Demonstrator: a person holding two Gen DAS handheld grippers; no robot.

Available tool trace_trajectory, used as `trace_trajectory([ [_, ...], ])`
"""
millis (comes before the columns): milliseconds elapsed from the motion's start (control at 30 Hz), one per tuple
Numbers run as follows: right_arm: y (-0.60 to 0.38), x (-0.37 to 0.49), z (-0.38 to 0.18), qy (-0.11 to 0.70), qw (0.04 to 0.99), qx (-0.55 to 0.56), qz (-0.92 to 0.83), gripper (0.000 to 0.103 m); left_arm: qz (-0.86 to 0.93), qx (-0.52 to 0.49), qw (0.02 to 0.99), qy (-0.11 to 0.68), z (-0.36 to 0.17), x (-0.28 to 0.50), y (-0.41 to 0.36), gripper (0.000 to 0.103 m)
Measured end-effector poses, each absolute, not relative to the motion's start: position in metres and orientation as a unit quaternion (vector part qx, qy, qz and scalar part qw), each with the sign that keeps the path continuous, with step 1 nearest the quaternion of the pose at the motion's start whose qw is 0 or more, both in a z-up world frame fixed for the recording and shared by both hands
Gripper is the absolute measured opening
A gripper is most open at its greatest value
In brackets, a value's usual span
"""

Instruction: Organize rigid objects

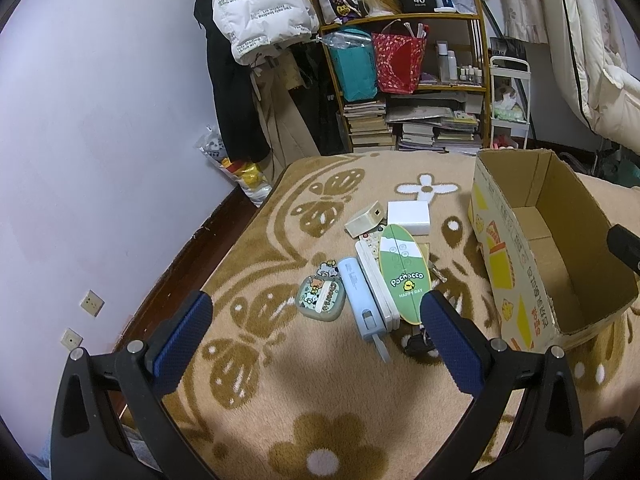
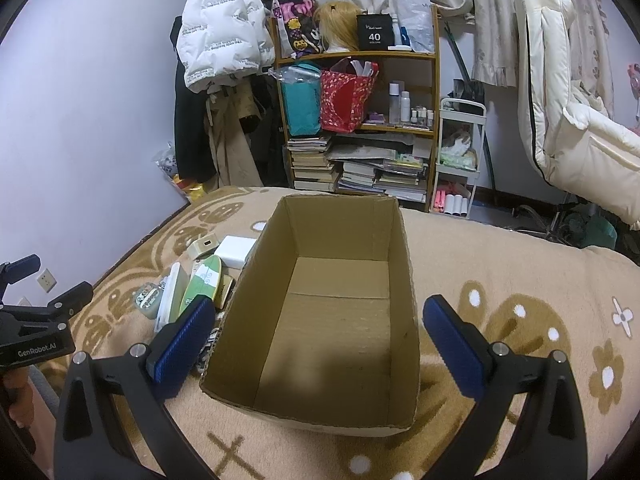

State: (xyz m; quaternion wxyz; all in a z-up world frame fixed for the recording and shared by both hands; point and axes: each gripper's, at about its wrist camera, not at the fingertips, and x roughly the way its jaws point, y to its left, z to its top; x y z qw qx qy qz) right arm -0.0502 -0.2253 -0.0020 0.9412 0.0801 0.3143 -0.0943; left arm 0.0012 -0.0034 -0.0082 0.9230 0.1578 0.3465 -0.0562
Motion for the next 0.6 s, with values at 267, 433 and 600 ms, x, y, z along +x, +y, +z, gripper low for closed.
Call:
trace_trajectory([
  [267, -0.233, -0.041, -0.008, 0.326, 0.936, 0.083, -0.104, 0.103, -0.062, 0.164, 0.915, 0.362, -0.013, 0.015, -0.008, 0.103],
  [433, -0.243, -0.032, -0.008, 0.333, 0.933, 0.089, -0.107, 0.103, -0.048, 0.160, 0.911, 0.376, -0.021, 0.033, -0.009, 0.103],
  [600, -0.257, -0.020, -0.011, 0.345, 0.928, 0.094, -0.107, 0.103, -0.041, 0.163, 0.904, 0.393, -0.032, 0.053, -0.011, 0.103],
])
